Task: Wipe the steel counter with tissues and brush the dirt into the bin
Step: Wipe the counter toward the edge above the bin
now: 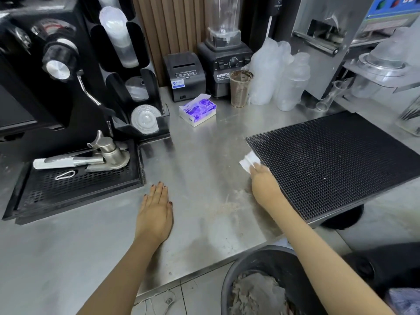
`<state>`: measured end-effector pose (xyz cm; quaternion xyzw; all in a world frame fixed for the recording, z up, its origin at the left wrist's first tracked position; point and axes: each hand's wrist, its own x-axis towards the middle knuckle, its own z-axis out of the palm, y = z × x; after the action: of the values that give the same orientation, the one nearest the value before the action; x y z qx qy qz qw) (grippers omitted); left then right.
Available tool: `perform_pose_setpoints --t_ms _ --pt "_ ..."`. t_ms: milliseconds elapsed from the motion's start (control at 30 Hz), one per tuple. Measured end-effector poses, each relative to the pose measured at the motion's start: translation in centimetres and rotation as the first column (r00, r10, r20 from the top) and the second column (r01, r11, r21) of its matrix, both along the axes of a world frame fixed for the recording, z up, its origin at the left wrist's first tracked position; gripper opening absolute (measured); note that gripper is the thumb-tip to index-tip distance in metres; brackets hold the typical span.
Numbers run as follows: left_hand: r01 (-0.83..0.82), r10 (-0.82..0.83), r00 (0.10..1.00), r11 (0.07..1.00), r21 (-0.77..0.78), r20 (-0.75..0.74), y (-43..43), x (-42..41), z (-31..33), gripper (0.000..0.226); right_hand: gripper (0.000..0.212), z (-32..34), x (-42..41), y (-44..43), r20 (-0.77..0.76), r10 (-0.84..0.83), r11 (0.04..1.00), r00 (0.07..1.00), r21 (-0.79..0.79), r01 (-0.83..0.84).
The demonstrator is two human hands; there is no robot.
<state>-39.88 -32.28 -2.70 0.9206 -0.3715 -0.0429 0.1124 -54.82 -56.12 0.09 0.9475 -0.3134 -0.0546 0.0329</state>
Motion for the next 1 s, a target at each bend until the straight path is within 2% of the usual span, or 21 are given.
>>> perform_pose_setpoints --t_ms 67,167,233,300,367,433,533,633,800,1000 --pt "-0.001 0.001 1.000 1.000 -0.002 0.001 0.1 -0.1 0.0 0.051 0.036 -0.4 -3.2 2.1 -0.066 -0.010 1.000 0.998 -0.021 0.009" --pt "0.001 -0.001 1.000 1.000 0.005 0.008 0.2 -0.2 -0.1 0.051 0.043 0.2 -6.7 4.3 -0.047 -0.102 0.986 0.994 0.125 0.107" --pt "0.002 -0.002 1.000 1.000 0.005 0.010 0.1 -0.1 0.0 0.051 0.045 1.1 -7.1 4.3 0.055 -0.182 0.956 0.982 0.245 0.164" --pt "0.003 -0.003 1.000 1.000 0.005 0.009 0.1 -0.2 0.1 0.051 0.048 2.6 -6.4 3.6 0.170 -0.195 0.960 0.966 0.234 0.152" --pt "0.002 -0.002 1.000 1.000 0.008 0.010 0.0 -0.2 0.1 0.051 0.051 3.5 -3.8 2.9 0.326 -0.146 0.961 0.934 0.270 0.056" --pt "-0.001 0.001 1.000 1.000 0.006 0.010 0.0 -0.1 0.1 0.050 0.050 4.2 0.0 2.4 0.406 -0.078 0.940 0.910 0.335 -0.068" --pt "0.000 0.000 1.000 1.000 0.002 0.005 0.1 -0.1 0.1 0.050 0.053 2.4 4.5 0.3 0.326 -0.020 0.910 0.945 0.397 -0.118" --pt "0.004 -0.004 1.000 1.000 0.009 0.004 0.3 -0.1 0.1 0.050 0.062 -0.1 5.0 -2.0 0.251 -0.009 0.908 0.968 0.407 -0.097" --pt "0.006 -0.006 1.000 1.000 0.006 0.013 0.1 0.3 0.0 0.050 0.046 0.3 0.8 1.6 0.240 0.005 0.868 0.971 0.481 -0.124" --pt "0.017 -0.017 1.000 1.000 -0.002 0.014 0.2 0.2 -0.1 0.050 0.062 -0.3 -6.8 6.4 0.189 -0.023 0.880 0.982 0.470 -0.070"
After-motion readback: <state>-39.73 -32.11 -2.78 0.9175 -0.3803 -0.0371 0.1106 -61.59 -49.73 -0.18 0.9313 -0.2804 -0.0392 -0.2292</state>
